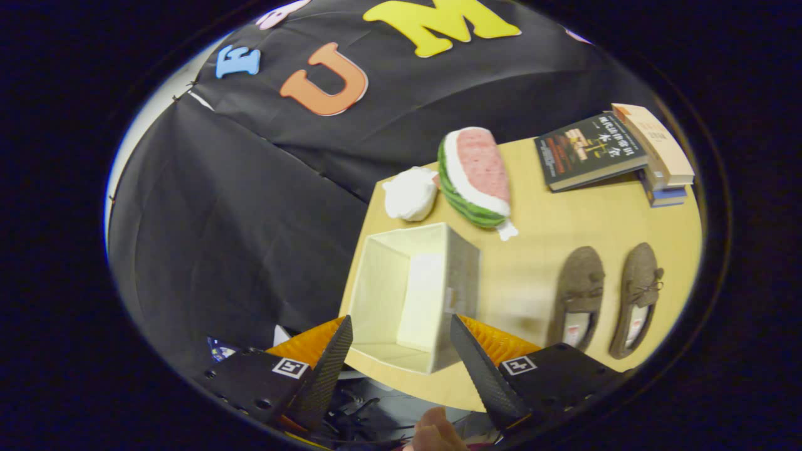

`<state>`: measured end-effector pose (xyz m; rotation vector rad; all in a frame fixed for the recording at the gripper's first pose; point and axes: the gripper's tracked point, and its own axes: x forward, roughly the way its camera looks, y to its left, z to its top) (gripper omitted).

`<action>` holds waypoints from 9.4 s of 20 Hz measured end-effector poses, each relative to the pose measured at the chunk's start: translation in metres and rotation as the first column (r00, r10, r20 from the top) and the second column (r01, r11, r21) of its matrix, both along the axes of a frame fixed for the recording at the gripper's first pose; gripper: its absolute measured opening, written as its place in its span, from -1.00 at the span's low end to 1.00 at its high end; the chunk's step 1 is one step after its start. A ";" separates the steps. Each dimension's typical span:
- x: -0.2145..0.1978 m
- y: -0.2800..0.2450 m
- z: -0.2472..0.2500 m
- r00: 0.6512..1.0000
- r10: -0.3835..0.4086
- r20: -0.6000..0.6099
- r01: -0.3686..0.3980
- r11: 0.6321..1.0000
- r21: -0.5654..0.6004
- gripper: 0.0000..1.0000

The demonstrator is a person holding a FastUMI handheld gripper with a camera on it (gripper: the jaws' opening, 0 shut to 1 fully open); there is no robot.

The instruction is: Open the storage box then place both shoes into the box .Put the left shoe in first, then the right shoe, with the right side of both shoes facing outward in a uniform manner.

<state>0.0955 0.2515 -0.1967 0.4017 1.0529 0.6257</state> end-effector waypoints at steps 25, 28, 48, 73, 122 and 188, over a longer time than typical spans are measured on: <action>0.033 -0.187 -0.220 0.938 -0.260 -0.229 0.111 0.851 -0.514 0.48; 0.032 -0.180 -0.225 0.947 -0.214 -0.239 0.064 0.855 -0.514 0.03; 0.013 -0.155 -0.131 0.960 -0.228 -0.163 0.127 0.871 -0.474 -0.99; -0.008 0.158 -0.060 0.981 -0.181 -0.075 0.155 0.951 -0.267 -1.00; 0.036 -0.196 -0.084 0.973 -0.225 -0.054 0.184 0.894 -0.409 0.93; 0.011 0.112 -0.092 0.961 -0.260 -0.092 0.199 0.885 -0.422 -0.99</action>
